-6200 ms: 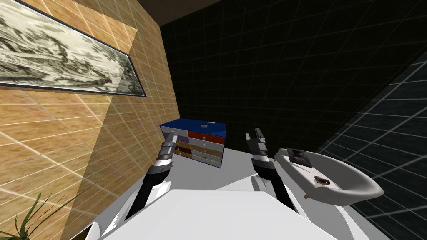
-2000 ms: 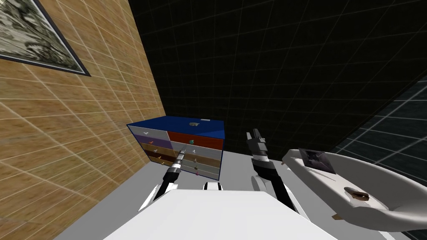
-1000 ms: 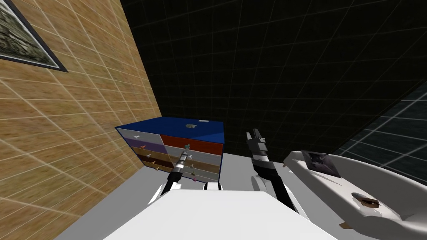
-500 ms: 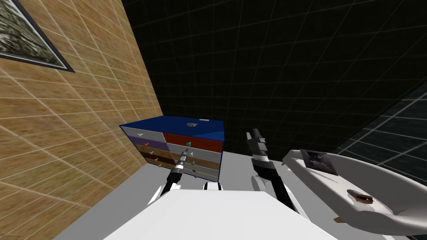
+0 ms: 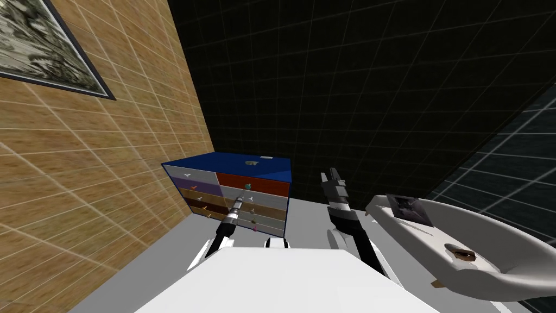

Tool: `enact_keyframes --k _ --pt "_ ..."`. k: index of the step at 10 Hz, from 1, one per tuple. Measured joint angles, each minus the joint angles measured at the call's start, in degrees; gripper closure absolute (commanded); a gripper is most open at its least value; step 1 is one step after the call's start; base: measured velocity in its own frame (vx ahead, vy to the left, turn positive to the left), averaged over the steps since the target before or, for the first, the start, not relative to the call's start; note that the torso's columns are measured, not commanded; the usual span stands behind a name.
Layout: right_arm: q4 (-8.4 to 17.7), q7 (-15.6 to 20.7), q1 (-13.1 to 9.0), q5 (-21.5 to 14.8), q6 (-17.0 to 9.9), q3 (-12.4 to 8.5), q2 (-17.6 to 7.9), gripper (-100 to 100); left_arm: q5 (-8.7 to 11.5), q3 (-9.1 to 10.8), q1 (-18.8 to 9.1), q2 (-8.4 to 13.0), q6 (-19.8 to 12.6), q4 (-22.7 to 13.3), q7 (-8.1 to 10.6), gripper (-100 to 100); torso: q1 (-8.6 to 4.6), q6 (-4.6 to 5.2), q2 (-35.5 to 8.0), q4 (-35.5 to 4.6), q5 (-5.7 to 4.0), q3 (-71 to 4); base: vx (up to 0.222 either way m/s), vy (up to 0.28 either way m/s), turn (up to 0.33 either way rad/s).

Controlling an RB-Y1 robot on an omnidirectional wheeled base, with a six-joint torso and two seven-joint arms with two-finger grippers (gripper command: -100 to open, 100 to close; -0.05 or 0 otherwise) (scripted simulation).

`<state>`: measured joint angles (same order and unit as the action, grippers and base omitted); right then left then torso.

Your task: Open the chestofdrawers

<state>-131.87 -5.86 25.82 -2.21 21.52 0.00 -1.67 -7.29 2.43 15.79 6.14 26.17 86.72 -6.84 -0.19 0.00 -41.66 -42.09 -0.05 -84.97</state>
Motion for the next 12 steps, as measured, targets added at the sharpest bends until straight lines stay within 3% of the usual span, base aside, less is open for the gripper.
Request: enact_keyframes --k 3,4,9,10,12 --pt "0.01 0.0 -0.01 0.0 0.0 0.0 0.0 0 0.09 0.16 -0.53 0.21 -1.46 0.7 0.12 -100 0.31 0.0 -0.88 -0.28 0.08 0.58 0.07 -0.004 -0.01" --pt "0.01 0.0 -0.02 0.0 0.0 0.0 0.0 0 0.09 0.17 -0.55 0.23 -1.69 0.83 0.15 100 0.26 -0.01 -0.9 -0.26 0.08 0.58 0.01 0.0 0.002" --pt "0.02 0.0 -0.05 0.0 -0.01 0.0 0.0 0 0.08 -0.39 1.02 0.88 -2.38 3.06 0.71 100 0.24 0.0 -0.69 -0.21 0.07 0.44 -0.16 0.02 0.014" --pt "0.01 0.0 -0.03 0.0 -0.01 0.0 0.0 0 0.08 -0.4 1.09 0.9 -2.41 3.11 0.75 -100 0.14 0.01 -0.29 -0.11 0.04 0.22 0.076 -0.018 -0.021" --pt "0.0 0.0 0.0 0.0 0.0 0.0 0.0 0 0.24 -0.17 0.41 0.72 -2.91 2.43 0.79 -100 0.06 0.0 0.1 0.03 0.01 -0.06 0.166 -0.033 -0.014"
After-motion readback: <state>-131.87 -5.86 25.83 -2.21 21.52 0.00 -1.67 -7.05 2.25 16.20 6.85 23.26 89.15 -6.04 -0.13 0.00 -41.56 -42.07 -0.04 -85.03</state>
